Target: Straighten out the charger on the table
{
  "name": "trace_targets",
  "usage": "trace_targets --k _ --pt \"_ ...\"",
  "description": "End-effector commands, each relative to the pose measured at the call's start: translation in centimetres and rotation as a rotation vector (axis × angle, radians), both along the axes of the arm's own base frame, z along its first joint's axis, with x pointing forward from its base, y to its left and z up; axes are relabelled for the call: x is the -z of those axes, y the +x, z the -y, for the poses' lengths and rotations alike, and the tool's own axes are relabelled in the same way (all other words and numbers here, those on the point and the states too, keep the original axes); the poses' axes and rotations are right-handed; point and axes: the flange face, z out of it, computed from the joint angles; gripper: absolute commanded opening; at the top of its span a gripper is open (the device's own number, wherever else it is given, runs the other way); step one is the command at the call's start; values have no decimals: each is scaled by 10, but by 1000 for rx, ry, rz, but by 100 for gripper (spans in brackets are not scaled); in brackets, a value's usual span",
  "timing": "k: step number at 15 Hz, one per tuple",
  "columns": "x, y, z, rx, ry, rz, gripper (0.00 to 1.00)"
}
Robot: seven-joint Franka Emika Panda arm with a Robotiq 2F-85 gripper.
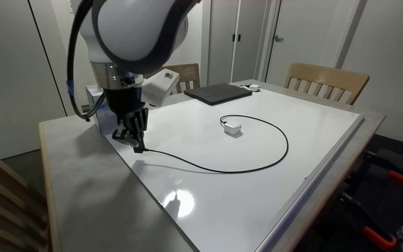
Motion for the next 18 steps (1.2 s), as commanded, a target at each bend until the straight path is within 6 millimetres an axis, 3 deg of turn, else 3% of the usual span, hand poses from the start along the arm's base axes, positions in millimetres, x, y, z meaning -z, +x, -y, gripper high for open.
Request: trace_targets --k 1,4,7,9,15,18 --pt "8 16 -14 -122 64 -24 2" --pt "7 11 -34 -262 108 -62 2" --pt "8 8 -43 -297 85 -74 2" --pt "6 9 -42 -276 60 -66 32" --pt "-7 17 -24 -159 -6 -7 73" --pt "-15 18 -6 33 -29 3 95"
